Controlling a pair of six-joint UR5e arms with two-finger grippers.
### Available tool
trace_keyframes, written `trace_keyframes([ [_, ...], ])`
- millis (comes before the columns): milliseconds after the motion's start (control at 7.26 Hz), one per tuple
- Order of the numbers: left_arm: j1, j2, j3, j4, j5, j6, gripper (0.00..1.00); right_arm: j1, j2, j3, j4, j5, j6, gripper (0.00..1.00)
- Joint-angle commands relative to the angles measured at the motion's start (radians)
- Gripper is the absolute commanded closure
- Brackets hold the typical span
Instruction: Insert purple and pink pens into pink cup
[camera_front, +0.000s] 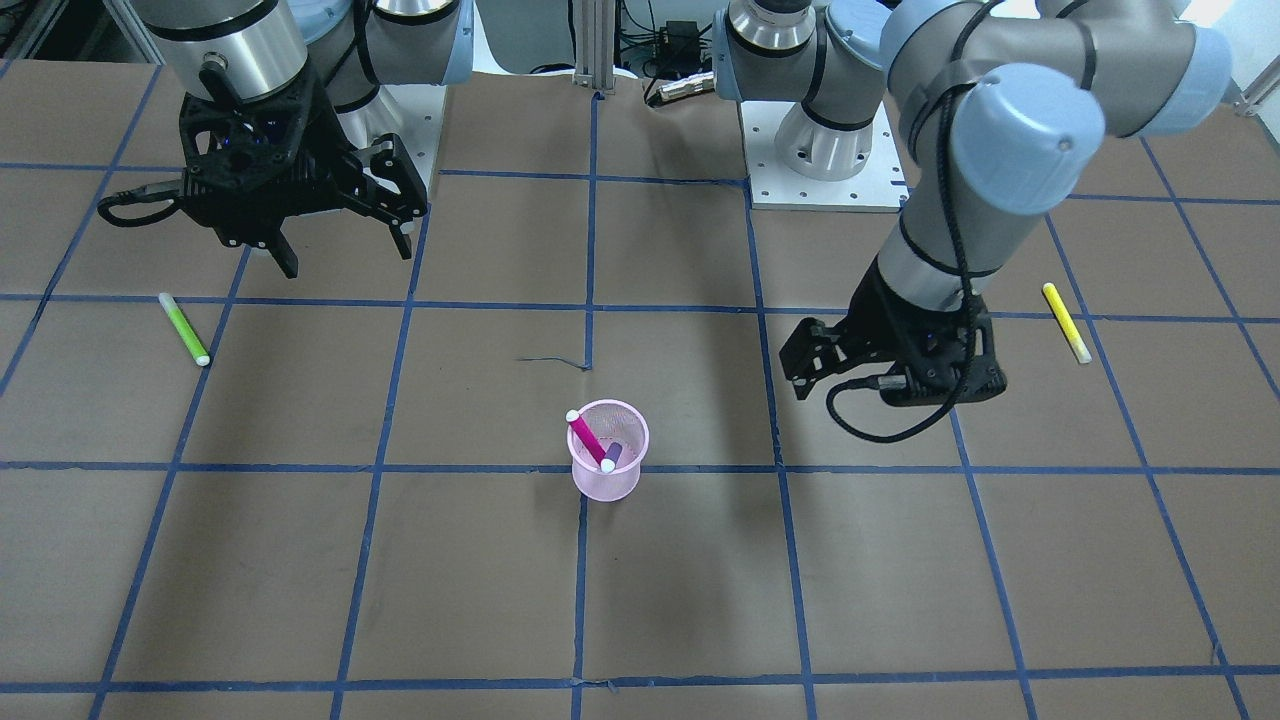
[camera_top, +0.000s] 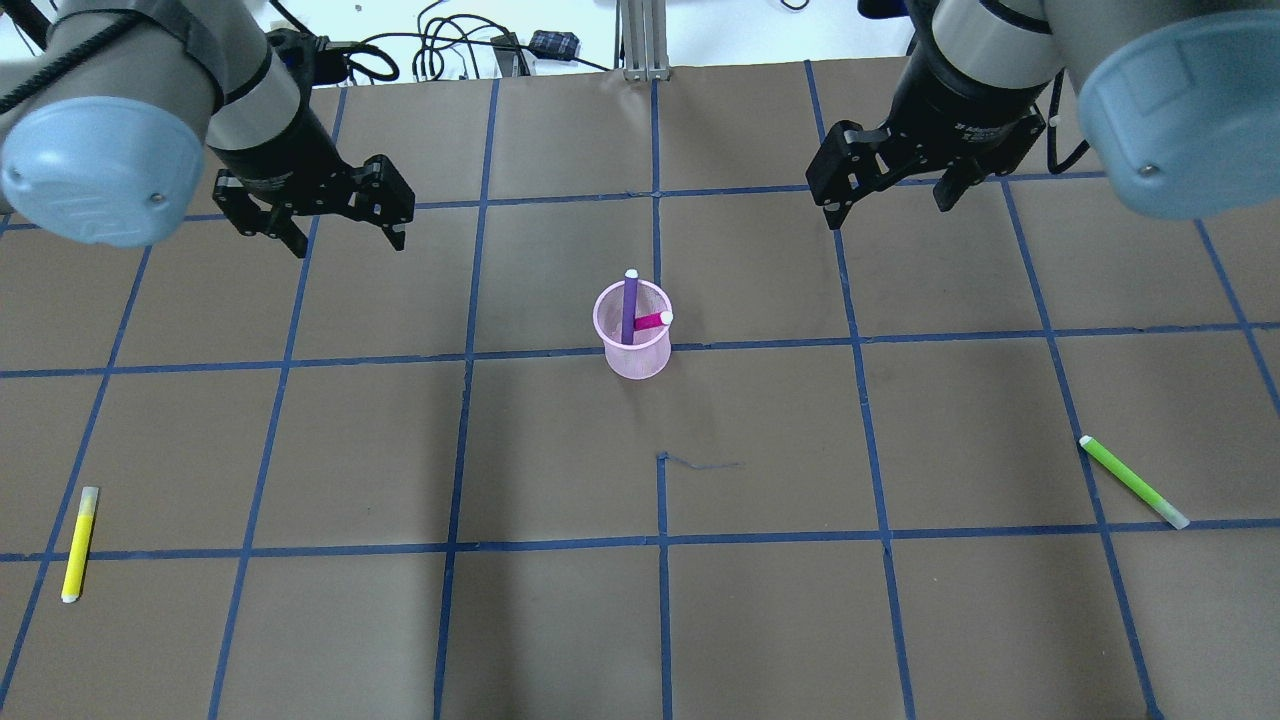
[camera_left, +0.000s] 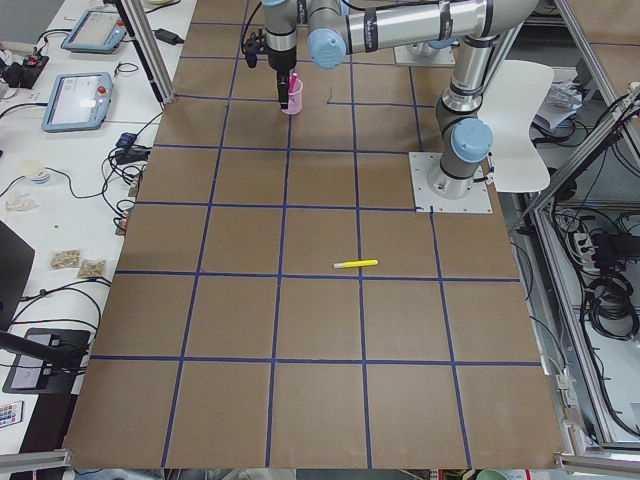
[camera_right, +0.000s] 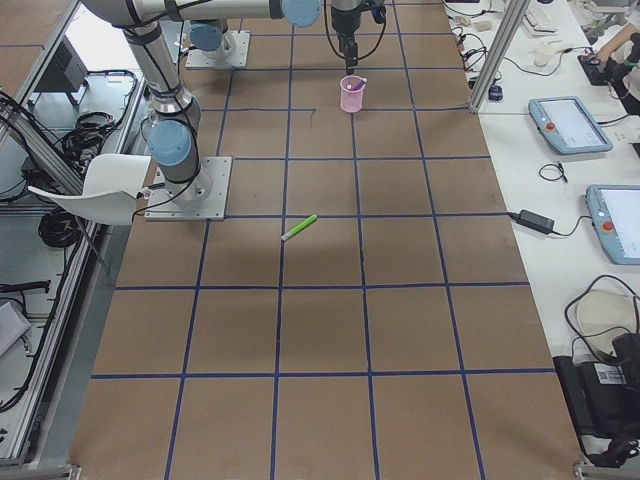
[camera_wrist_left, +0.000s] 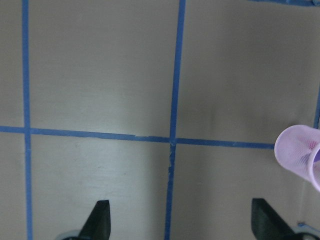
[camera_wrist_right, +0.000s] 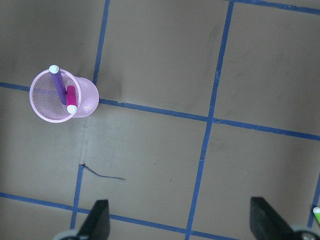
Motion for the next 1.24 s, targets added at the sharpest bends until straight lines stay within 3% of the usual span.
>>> trace_keyframes([
  [0, 0.003, 0.056, -0.001, -0.078, 0.023, 0.05, 0.0, 0.0, 0.0, 0.0, 0.0, 0.0, 0.0, 0.0],
  [275, -0.011, 0.095, -0.012, -0.082, -0.04, 0.017, 0.0, 0.0, 0.0, 0.0, 0.0, 0.001, 0.0, 0.0],
  [1101, -0.011, 0.118, -0.029, -0.095, -0.031, -0.051, 0.0, 0.0, 0.0, 0.002, 0.0, 0.003, 0.0, 0.0],
])
